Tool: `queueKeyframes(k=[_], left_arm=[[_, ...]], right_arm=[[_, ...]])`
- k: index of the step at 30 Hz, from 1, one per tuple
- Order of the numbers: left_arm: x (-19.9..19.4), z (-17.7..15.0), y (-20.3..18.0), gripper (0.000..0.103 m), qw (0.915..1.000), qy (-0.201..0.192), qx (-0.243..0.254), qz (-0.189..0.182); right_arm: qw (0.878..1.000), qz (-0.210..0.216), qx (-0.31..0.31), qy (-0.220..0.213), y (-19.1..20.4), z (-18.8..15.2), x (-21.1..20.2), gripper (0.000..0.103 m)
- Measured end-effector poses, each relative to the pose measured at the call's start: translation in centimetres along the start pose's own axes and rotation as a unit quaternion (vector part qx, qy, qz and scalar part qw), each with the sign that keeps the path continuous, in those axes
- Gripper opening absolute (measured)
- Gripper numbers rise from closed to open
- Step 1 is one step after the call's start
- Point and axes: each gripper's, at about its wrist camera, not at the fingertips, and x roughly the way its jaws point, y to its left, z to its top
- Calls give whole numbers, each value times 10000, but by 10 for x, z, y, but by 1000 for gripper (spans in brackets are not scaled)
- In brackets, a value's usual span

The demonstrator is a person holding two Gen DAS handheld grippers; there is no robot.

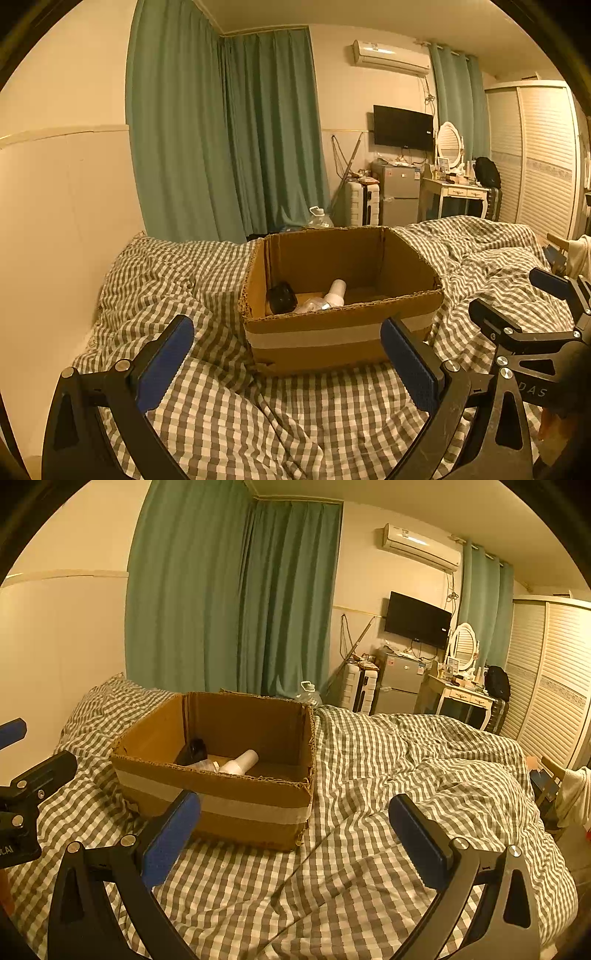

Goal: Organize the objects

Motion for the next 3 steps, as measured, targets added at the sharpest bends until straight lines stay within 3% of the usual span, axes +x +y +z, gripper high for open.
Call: queueKeyframes(k=[3], left_arm=[[0, 1, 2, 103, 10000, -9, -48, 45]], right_arm=[[10000, 13, 7, -5, 0, 1, 0, 102]])
